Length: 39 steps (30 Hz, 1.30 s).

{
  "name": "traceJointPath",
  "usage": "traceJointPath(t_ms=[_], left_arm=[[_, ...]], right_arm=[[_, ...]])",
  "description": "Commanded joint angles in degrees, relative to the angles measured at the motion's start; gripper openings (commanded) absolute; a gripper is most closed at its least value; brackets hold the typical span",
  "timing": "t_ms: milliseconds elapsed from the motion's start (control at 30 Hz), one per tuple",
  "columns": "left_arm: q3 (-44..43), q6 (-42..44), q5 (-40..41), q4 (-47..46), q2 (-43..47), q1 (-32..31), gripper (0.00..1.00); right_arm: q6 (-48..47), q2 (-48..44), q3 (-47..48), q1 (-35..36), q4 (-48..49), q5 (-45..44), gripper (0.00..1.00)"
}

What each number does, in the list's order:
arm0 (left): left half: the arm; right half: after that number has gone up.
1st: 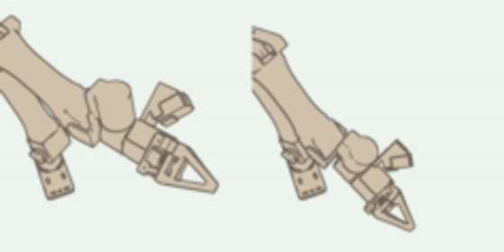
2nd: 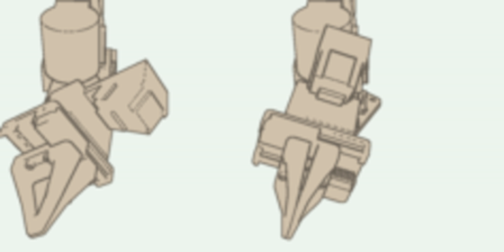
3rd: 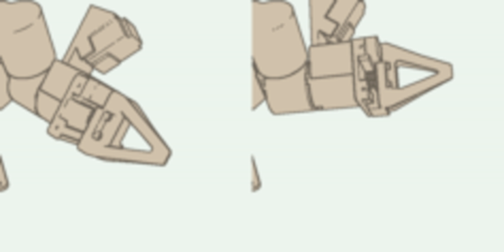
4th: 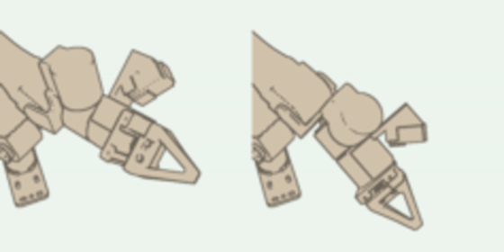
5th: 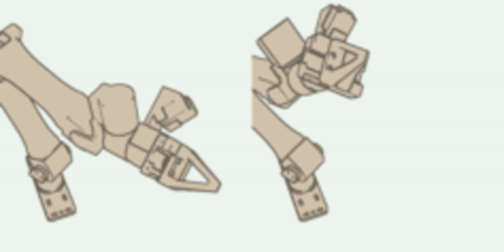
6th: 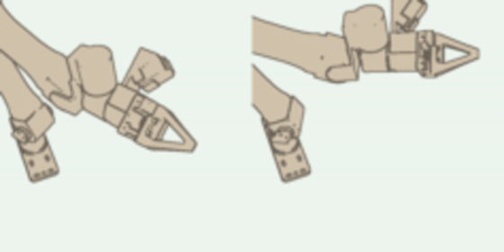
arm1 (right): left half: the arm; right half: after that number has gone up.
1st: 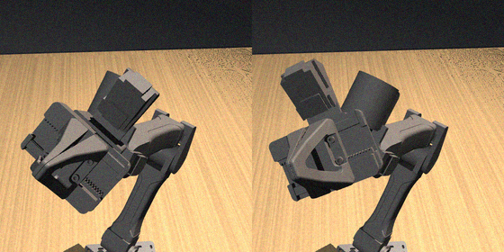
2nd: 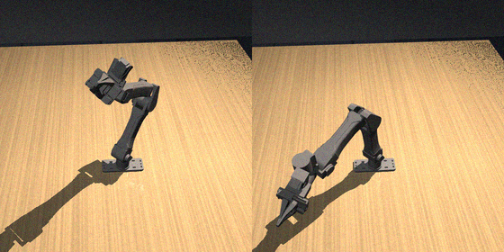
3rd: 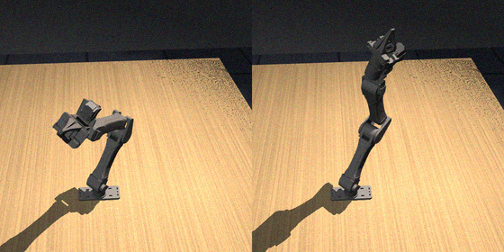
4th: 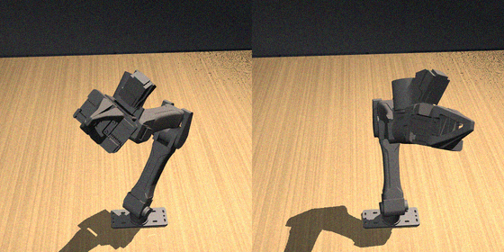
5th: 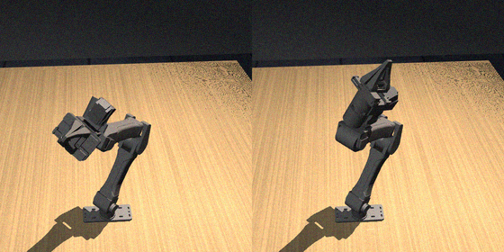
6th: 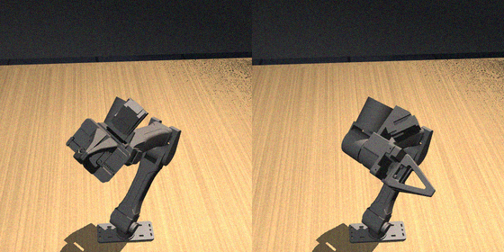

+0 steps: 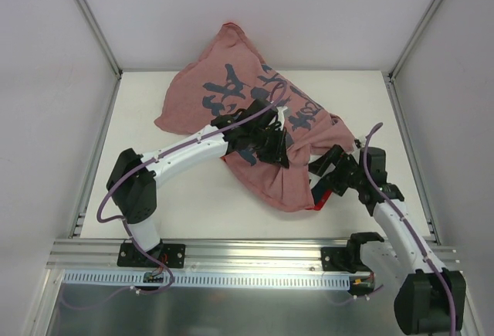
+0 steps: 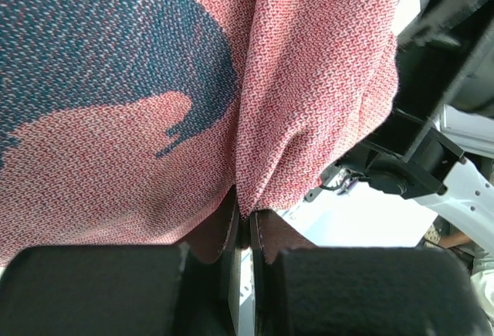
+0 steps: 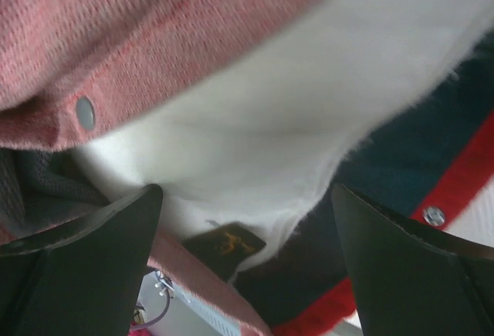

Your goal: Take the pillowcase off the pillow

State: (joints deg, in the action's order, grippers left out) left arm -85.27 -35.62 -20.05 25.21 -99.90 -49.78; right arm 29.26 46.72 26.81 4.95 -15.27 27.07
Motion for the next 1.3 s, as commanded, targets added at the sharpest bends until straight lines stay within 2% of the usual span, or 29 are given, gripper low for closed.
traceJointPath(t_ms=[0,133,167,233,333,367,400,433,600,733,900,967,1133,1267], left_arm=[[-0.59,-0.51,-2.09,-1.22,2.34,0.47,0.00],[-0.16,-0.60,-1.83,-1.13,2.69,0.56,0.00],[0.37,-0.60,-1.92,-1.13,2.95,0.47,0.00],[1.07,-0.60,-2.27,-1.22,3.22,0.47,0.00],[2.13,-0.86,-2.36,-1.22,3.31,0.47,0.00],[2.57,-0.95,-2.27,-1.13,3.57,0.47,0.00],[2.74,-0.86,-2.36,-1.13,3.66,0.47,0.00],[3.01,-0.86,-2.27,-1.22,3.92,0.47,0.00],[6.60,1.33,-0.25,-0.87,8.13,0.91,0.00],[11.78,3.44,1.15,0.53,13.22,3.37,0.00],[14.70,4.32,0.98,1.42,18.85,12.13,0.00],[13.48,4.85,1.85,1.86,19.21,15.31,0.00],[8.11,9.33,4.94,2.65,13.00,16.47,0.00],[6.88,8.11,-4.89,2.83,9.37,15.86,0.00]], right_arm=[[3.17,3.72,-1.40,1.11,13.05,0.28,0.96],[5.45,6.63,-3.95,1.03,22.80,-1.58,0.96],[6.59,6.72,-5.00,1.11,29.18,-1.41,0.96],[8.96,8.29,-6.77,2.16,35.54,-2.02,0.96],[8.89,13.37,-4.05,5.85,35.92,-2.73,0.97],[9.06,14.27,-3.26,6.56,36.53,-2.12,0.75],[9.67,14.45,-1.95,7.52,36.10,-1.76,0.27],[9.85,13.84,-1.15,7.62,34.88,-2.02,0.03],[4.07,3.75,7.37,7.36,20.21,-8.78,0.01],[1.42,-2.85,17.98,4.81,7.55,-9.40,0.01],[-2.00,-7.25,24.69,-0.29,-2.72,-7.30,0.01],[-2.01,-7.78,24.18,-0.82,-4.24,-6.60,0.01],[3.08,-6.91,19.95,-0.82,-0.74,-4.67,0.01],[3.97,-4.27,22.75,-0.82,1.21,-4.57,0.01]])
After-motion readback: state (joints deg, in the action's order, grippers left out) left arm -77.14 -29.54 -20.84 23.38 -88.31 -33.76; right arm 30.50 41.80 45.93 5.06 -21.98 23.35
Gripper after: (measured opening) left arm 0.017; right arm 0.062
